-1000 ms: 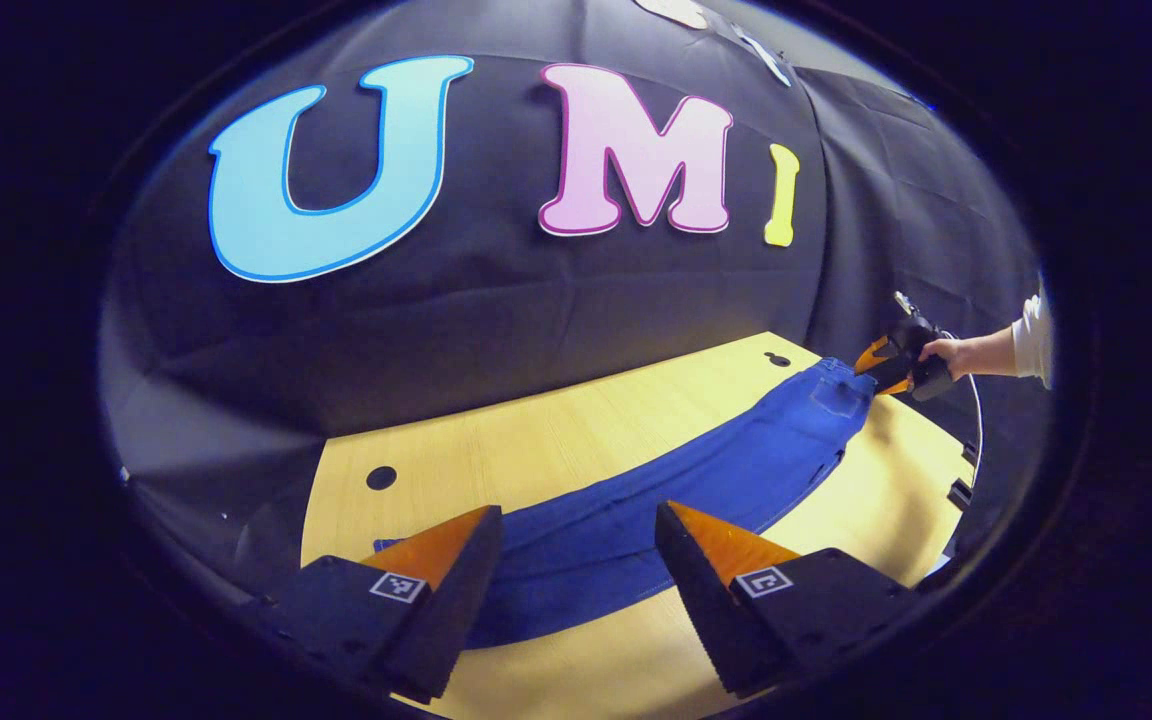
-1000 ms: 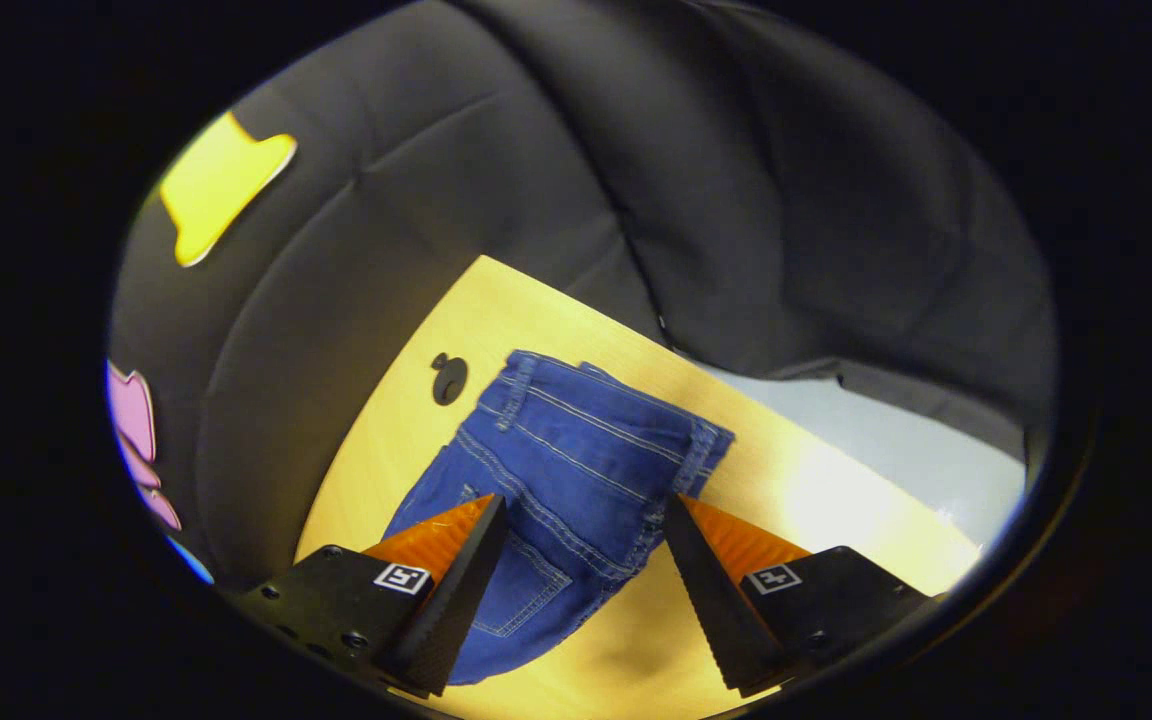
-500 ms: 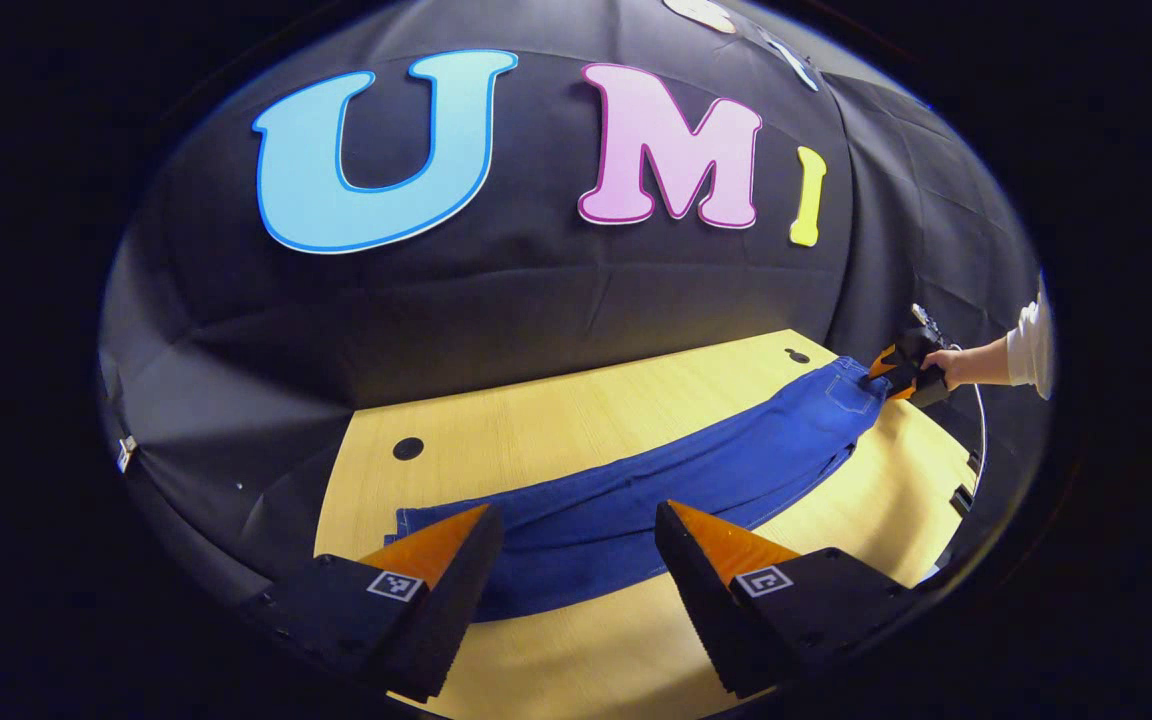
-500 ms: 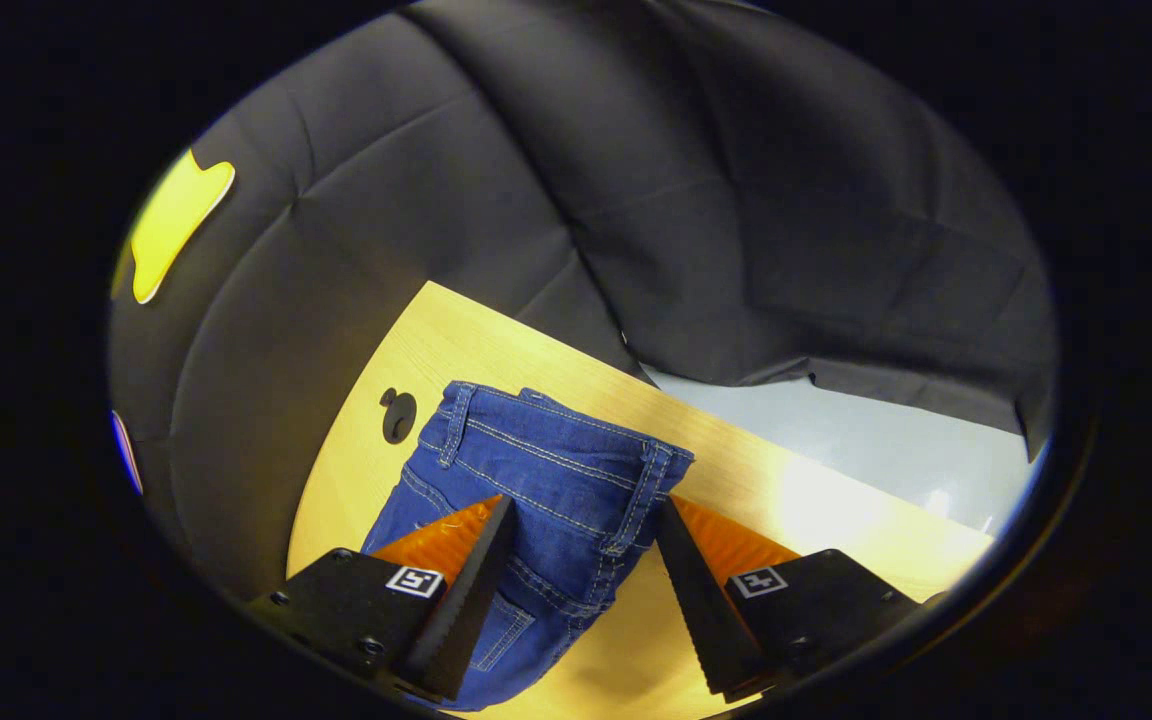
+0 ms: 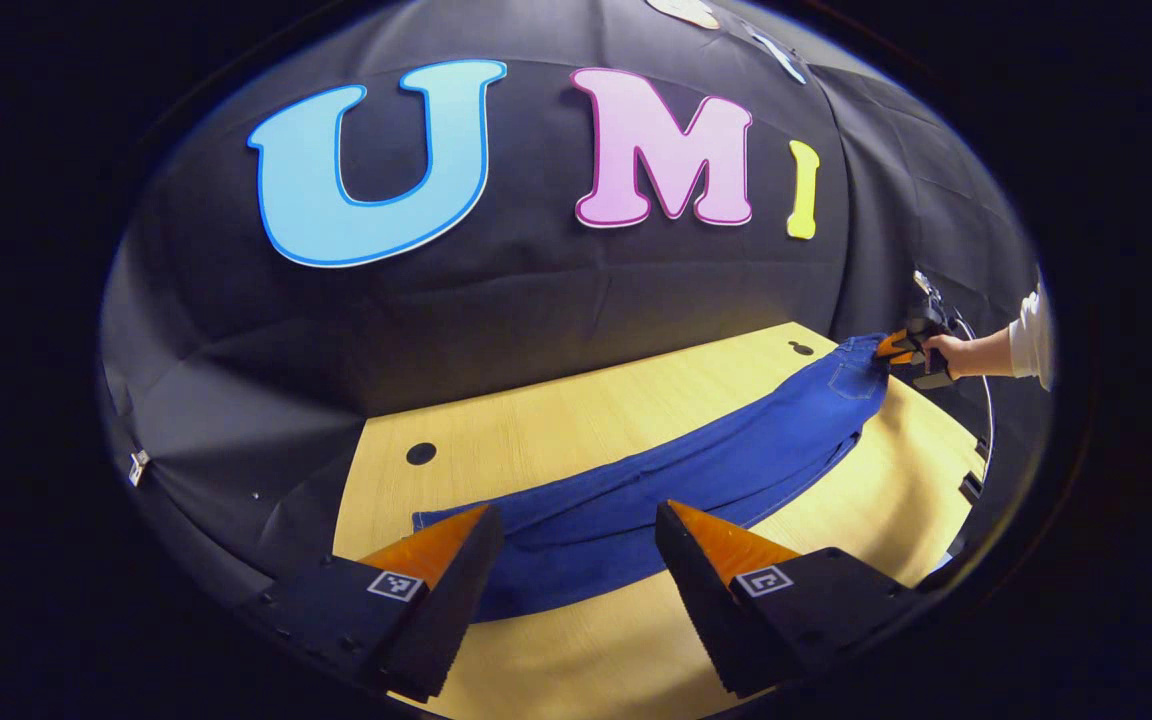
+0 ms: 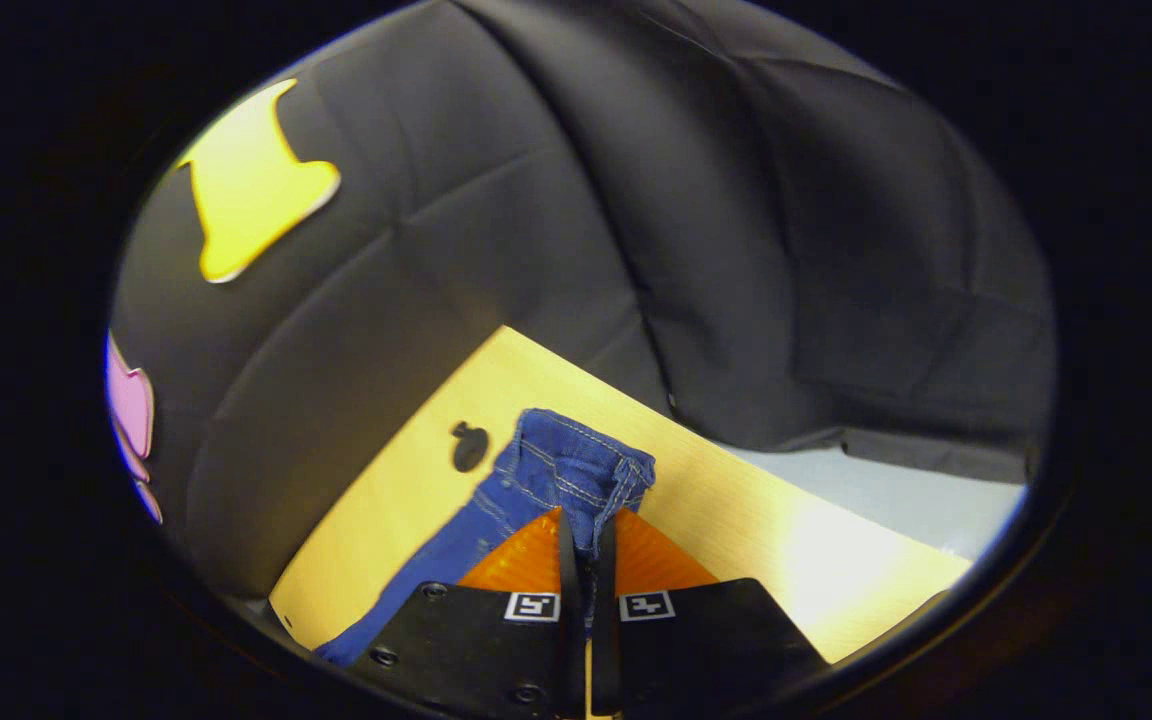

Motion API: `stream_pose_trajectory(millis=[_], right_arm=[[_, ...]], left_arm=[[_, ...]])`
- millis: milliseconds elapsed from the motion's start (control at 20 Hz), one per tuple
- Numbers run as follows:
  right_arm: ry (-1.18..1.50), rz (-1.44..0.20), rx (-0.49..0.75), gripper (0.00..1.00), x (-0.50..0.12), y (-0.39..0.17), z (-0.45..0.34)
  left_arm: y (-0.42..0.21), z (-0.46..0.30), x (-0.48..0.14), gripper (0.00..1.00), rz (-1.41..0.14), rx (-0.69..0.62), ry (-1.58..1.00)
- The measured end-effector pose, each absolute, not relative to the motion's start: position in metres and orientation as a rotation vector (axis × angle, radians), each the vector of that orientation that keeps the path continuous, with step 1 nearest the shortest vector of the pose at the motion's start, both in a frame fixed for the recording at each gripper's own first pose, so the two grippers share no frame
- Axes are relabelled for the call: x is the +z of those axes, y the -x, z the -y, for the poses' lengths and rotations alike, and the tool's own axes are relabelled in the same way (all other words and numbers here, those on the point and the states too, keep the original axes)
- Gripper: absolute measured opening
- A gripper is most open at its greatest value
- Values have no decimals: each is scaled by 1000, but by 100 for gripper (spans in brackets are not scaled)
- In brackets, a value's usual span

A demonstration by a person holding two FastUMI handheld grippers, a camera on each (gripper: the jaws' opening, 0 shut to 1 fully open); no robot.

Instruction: Grasp the waist and the cuffs of the jeans and fold them to make the two legs overlap; first hold the waist and fold one-third of the jeans toward the cuffs, then hold the cuffs and fold the remaining one-third in the same direction to finish folding.

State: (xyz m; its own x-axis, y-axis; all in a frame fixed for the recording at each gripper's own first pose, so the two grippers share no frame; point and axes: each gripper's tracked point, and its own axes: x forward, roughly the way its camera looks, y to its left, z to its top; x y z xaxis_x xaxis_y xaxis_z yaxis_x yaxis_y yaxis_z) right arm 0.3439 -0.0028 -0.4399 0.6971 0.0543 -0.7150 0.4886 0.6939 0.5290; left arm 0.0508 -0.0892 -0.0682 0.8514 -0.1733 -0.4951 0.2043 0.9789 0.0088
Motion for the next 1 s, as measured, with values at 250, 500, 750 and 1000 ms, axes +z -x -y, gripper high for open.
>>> stream_pose_trajectory(millis=[250, 500, 750, 1000], right_arm=[[-729, -665, -109, 6, -339, -335, -21], [-737, -584, 85, 6, -273, -289, -26], [-731, -590, 366, 6, -243, -219, -81], [-707, -733, 551, 5, -288, -188, -80]], left_arm=[[-40, 86, -69, 98, -502, -190, -4], [-14, 67, -67, 97, -488, -169, -5], [3, 51, -91, 97, -531, -107, 127], [6, 45, -102, 98, -542, -82, 175]])
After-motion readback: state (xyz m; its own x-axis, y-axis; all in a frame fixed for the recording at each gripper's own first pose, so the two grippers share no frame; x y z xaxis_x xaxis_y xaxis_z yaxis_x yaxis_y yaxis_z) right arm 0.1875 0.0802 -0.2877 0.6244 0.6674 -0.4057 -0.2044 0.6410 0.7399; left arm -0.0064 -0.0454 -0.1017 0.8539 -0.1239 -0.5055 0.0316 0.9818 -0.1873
